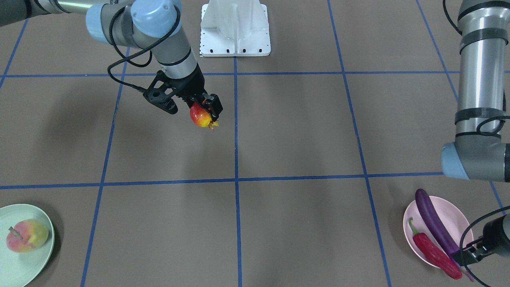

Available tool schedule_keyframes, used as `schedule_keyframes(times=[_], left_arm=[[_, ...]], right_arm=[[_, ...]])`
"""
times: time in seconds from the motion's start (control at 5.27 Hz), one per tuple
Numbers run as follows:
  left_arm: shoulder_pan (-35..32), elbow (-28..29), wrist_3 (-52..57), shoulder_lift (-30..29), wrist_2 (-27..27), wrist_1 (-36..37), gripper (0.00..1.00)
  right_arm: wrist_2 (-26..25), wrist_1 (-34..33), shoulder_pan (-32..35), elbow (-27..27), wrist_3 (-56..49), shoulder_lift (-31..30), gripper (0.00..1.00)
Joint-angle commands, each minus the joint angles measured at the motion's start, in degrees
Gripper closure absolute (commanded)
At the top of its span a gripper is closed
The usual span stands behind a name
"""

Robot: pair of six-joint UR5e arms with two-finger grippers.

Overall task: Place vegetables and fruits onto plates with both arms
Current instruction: 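Release the chili by the eggplant while the right gripper carries the pomegranate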

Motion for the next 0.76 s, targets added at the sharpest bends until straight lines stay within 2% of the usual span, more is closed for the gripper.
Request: schedule_keyframes(times=[0.0,0.19,0.38,0.57], left_arm=[[-0.4,-5.7,-2.3,0.1,-1.1,2.4,0.00],[-0.5,-11.2,-2.3,1.1,-3.1,7.4,0.00],[-0.4,-18.2,-2.3,4.4,-5.5,10.0,0.00],[-0.4,-22.6,-3.0,6.9,-6.2,10.4,0.00]], right_arm=[[6.8,0.0,11.2,0.0,-12.5,-4.4,1.00],[7.9,-0.2,16.6,-2.2,-22.8,-6.2,1.00],[7.5,0.4,20.8,-10.0,-34.5,-5.4,1.00],[7.5,0.7,25.8,-18.6,-46.0,-3.3,1.00]])
